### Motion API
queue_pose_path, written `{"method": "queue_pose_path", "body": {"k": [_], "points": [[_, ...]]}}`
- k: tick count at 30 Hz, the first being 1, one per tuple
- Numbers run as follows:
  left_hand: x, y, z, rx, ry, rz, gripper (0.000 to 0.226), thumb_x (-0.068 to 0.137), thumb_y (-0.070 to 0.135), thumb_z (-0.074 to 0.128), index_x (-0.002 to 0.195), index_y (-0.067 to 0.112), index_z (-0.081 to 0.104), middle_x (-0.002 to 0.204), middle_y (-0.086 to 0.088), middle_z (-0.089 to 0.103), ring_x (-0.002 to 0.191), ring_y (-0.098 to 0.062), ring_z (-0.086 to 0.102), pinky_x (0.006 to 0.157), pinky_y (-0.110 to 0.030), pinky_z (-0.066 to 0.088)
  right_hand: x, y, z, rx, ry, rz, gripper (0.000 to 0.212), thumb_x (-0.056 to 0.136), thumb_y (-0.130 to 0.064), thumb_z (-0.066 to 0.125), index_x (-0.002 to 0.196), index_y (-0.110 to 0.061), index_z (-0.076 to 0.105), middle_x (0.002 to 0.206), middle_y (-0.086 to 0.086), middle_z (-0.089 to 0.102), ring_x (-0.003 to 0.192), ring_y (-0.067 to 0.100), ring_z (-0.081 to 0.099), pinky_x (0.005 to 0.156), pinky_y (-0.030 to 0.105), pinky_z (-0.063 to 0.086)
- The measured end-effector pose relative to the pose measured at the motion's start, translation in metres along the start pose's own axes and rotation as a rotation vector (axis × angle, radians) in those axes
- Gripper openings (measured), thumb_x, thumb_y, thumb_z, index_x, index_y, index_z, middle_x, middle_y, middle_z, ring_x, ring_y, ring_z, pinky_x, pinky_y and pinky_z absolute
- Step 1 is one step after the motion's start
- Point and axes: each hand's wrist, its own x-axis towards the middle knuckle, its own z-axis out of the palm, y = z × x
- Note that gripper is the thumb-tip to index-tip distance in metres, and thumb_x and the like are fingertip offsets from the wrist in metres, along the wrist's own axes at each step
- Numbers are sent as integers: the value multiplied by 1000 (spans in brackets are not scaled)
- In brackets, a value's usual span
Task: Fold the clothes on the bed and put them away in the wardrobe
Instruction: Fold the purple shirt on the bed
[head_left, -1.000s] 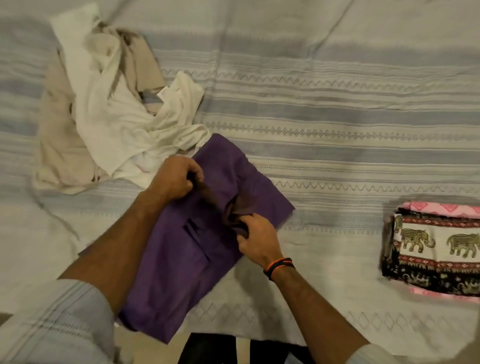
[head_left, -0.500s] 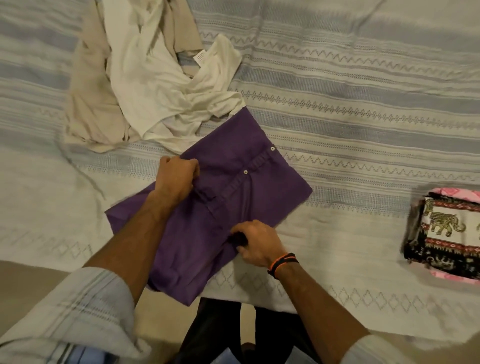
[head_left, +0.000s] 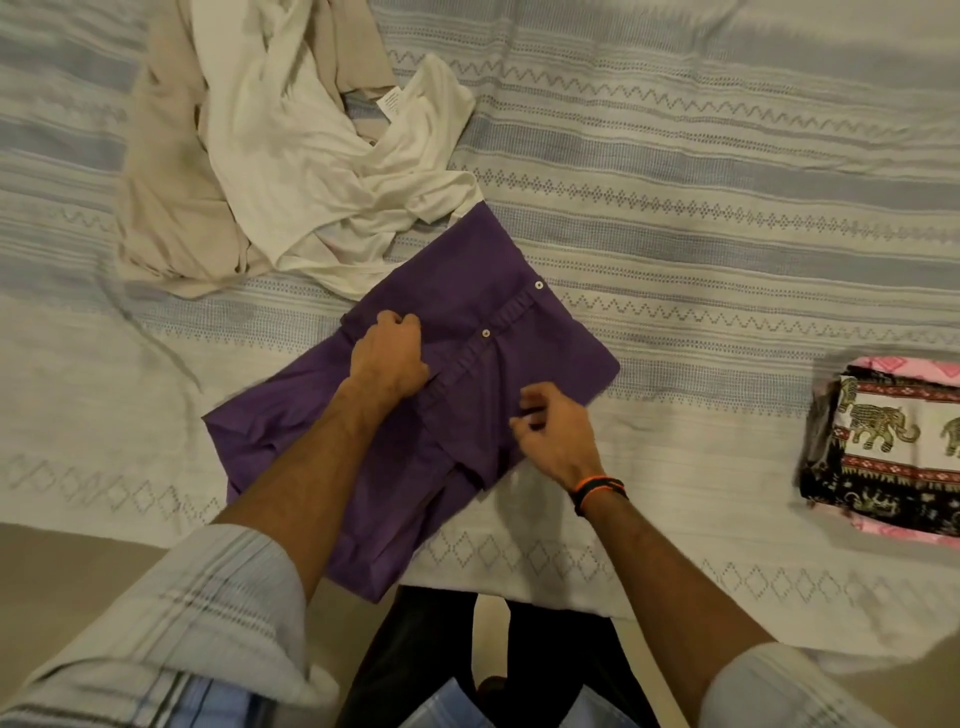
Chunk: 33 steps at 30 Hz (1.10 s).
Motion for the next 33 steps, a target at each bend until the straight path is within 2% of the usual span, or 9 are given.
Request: {"method": "queue_pose_path", "body": {"k": [2, 4, 8, 15, 19, 22, 24, 26, 33], "points": [[8, 8, -10, -22, 92, 31, 37, 88, 13, 59, 124, 8, 55, 131, -17, 48, 111, -35, 56, 90, -45, 47, 10, 0, -12, 11, 138, -5, 36, 81, -14, 72, 115, -12, 62, 101, -1, 66, 82, 16, 65, 86, 40, 56], [21, 19, -19, -57, 146, 76, 33, 88, 13, 59, 121, 9, 55, 127, -16, 50, 110, -34, 56, 89, -44, 46, 21, 1, -23, -47, 236, -46, 38, 80, -13, 72, 116, -11, 61, 108, 4, 63, 94, 21, 63, 90, 41, 53], [54, 51, -35, -87, 187, 198, 43, 86, 9, 61, 128, 11, 52, 132, -12, 48, 114, -30, 54, 93, -42, 47, 45, 6, -44, -211, 349, -88, 47, 75, -17, 75, 119, -7, 59, 117, 11, 56, 107, 28, 54, 94, 38, 46], [105, 90, -48, 227, 170, 413, 76, 73, 2, 74, 141, 12, 41, 151, -12, 30, 128, -35, 41, 102, -46, 45, 73, 17, -54, -267, 159, 39, 69, 75, -34, 79, 134, -12, 51, 130, 9, 55, 121, 30, 51, 105, 49, 40], [123, 100, -50, 411, 113, 453, 61, 80, 6, 70, 136, 16, 46, 144, -12, 40, 126, -35, 42, 101, -46, 43, 82, 20, -57, -239, 115, 85, 59, 73, -38, 81, 123, -16, 58, 118, 6, 60, 111, 27, 56, 100, 49, 44], [126, 102, -53, 471, 135, 427, 44, 86, 9, 65, 127, 15, 53, 132, -15, 50, 120, -35, 45, 96, -45, 41, 87, 19, -62, -254, 54, 114, 35, 72, -39, 80, 97, -18, 68, 95, 3, 67, 92, 27, 62, 87, 46, 51], [124, 102, -56, 497, 151, 413, 35, 87, 11, 64, 121, 14, 58, 126, -15, 55, 117, -34, 47, 94, -43, 41, 88, 17, -65, -254, 39, 103, 24, 71, -36, 80, 75, -20, 63, 80, 3, 65, 80, 27, 62, 74, 39, 52], [119, 99, -59, 511, 174, 408, 30, 87, 13, 64, 117, 14, 62, 120, -15, 58, 113, -34, 49, 91, -42, 42, 85, 13, -68, -237, 51, 73, 33, 70, -29, 80, 60, -22, 49, 69, 1, 58, 73, 26, 59, 63, 31, 43], [75, 78, -75, 419, 277, 387, 27, 82, 6, 63, 107, 15, 69, 118, -8, 62, 109, -31, 51, 91, -42, 43, 53, -8, -66, -191, 85, -28, 18, 69, -23, 72, 72, -21, 55, 64, -7, 58, 65, 17, 55, 57, 27, 35]]}}
